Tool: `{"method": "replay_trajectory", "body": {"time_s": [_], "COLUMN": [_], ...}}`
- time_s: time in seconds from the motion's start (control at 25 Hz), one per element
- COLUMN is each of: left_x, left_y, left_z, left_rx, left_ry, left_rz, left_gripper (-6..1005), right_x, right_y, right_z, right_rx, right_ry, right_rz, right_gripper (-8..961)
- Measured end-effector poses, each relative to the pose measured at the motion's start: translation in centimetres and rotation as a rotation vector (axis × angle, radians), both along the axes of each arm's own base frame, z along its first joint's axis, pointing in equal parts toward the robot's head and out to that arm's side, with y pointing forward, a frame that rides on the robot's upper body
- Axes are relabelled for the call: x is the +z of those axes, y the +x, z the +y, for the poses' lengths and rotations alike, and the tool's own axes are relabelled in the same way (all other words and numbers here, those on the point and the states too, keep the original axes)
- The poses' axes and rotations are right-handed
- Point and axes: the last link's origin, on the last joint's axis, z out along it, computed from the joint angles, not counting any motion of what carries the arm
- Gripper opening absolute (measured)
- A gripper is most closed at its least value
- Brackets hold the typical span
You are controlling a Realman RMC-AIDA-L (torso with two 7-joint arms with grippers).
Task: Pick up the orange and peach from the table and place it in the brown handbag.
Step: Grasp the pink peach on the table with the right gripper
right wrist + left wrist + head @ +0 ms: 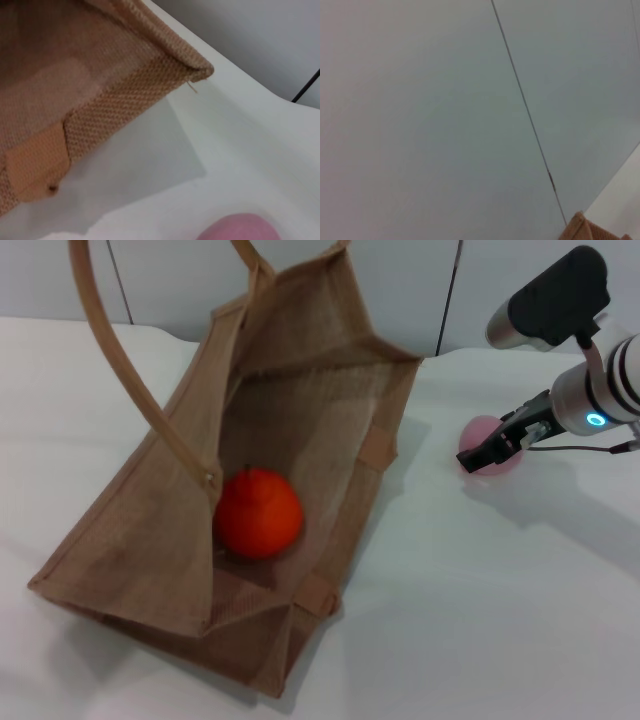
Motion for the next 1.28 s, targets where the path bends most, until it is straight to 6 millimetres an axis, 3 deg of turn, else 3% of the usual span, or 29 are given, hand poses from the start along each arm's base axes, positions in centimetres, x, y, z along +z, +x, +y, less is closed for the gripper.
{"method": "replay_trajectory", "body": {"time_s": [0.6,1.04,1.28], "left_x": [-0.2,-0.1,0.2], "left_y": [0.0,-0.3,-0.6], "left_z": [0.2,0.2,0.1], "left_rx": [0.002,0.007,0.014], "left_ry": [-0.007,-0.002,0.007], "left_rz": [-0.003,-0.001,0.0], "left_gripper": [129,132,133], "right_x": [-0.1,-0.3,0.4], "right_y": [0.7,0.0,-1.5], "right_z": [0.2,0.2,0.3], "right_rx": [-0.041,-0.037,-0.037], "right_ry": [0.024,0.023,0.043], "right_rz": [-0.002,0.013,0.061], "right_gripper": [754,612,563]}}
